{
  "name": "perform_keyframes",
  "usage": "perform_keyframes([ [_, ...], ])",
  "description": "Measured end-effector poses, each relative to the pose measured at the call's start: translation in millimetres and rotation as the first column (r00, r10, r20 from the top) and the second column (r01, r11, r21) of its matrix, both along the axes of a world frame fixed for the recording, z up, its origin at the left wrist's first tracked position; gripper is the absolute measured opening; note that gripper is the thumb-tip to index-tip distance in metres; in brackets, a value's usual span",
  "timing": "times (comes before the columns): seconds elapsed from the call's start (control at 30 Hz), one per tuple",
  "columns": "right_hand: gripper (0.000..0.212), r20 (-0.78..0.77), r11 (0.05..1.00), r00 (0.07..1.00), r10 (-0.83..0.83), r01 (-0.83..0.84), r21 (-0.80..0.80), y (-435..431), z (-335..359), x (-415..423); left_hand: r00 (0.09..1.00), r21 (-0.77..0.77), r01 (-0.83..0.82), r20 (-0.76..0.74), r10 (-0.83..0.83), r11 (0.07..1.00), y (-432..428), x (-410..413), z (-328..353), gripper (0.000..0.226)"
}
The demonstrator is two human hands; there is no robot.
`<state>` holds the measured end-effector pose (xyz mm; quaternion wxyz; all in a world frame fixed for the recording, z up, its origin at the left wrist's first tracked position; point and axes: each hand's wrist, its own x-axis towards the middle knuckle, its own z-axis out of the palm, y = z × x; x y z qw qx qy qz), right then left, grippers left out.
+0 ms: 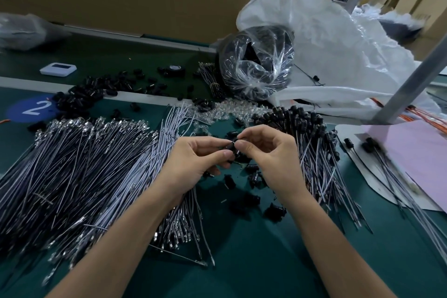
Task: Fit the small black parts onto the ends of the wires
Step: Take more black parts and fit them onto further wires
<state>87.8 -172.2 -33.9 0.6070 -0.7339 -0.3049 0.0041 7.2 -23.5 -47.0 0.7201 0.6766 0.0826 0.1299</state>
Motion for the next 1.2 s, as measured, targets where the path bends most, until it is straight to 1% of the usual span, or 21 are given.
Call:
perform_keyframes([
  [0.13,0.006,0.006,1.000,1.000,0.003,-0.003,-0.010,-1.0,-1.3,0.7,1.000,0.033,0.004,0.012,-0.005,0.999,-1.6,-0.3,1.4,0.020],
  [0.27,0.007,-0.025,0.999,0.999,0.032,-0.032,-0.021,-1.9,-1.4,1.2,0.999,0.070,0.015,0.027,-0.017,0.997,-1.6,-1.9,1.4,0.021],
  [0.43,0.010,-0.086,0.996,0.993,0.078,-0.074,0.049,-6.6,0.5,2.8,0.999,0.057,-0.017,0.051,0.015,0.998,-3.0,-0.4,1.8,0.018],
  [0.53,0.014,-0.073,0.996,0.993,0.093,-0.092,0.022,-8.1,0.4,3.4,0.998,0.043,-0.041,0.050,0.038,0.998,-2.5,0.1,1.5,0.017],
  [0.63,0.016,-0.094,0.994,0.990,0.106,-0.105,0.011,-9.9,-1.0,2.9,0.998,0.082,-0.021,0.055,0.016,0.996,-2.1,-0.7,1.8,0.014],
  [0.83,0.015,-0.144,0.991,0.984,0.110,-0.098,0.087,-11.6,0.2,1.4,0.994,0.164,-0.024,0.108,0.006,0.986,-5.9,-0.5,2.9,0.015],
  [0.97,0.014,-0.145,0.992,0.981,0.126,-0.121,0.045,-10.4,1.3,-0.2,0.992,0.167,-0.013,0.122,-0.007,0.986,-3.4,-2.3,1.4,0.016],
  [1.1,0.011,-0.202,0.989,0.969,0.143,-0.130,0.076,-11.8,-1.6,-0.8,0.990,0.194,-0.019,0.142,-0.009,0.981,-4.7,-2.5,0.1,0.016],
  [1.2,0.009,-0.215,0.986,0.963,0.160,-0.147,0.079,-12.2,-2.2,-0.4,0.991,0.169,-0.007,0.137,-0.016,0.986,-5.0,-2.0,-0.9,0.017],
])
